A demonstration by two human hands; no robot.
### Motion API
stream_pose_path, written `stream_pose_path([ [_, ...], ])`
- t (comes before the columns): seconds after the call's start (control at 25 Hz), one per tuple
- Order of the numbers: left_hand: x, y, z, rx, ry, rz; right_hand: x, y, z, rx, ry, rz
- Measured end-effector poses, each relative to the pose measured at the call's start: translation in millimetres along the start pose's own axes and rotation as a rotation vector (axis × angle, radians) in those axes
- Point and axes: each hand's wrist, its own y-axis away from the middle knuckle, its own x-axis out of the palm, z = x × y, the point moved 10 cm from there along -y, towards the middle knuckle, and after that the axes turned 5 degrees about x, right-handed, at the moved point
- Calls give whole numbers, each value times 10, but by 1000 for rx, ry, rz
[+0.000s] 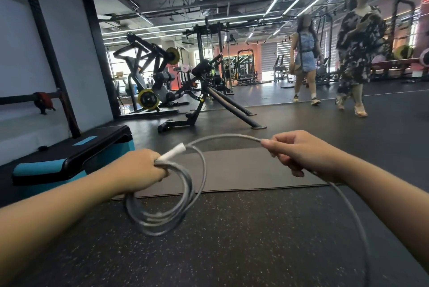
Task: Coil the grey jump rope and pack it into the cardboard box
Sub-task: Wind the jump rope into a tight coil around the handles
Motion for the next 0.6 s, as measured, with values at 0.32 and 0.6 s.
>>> stream_pose_path([
  [0.32,325,-172,-568,-110,1646,-124,507,-237,239,-97,-509,-63],
  [0.6,297,-121,-901,-327,2033,-504,953,-107,430,-215,-773,108],
])
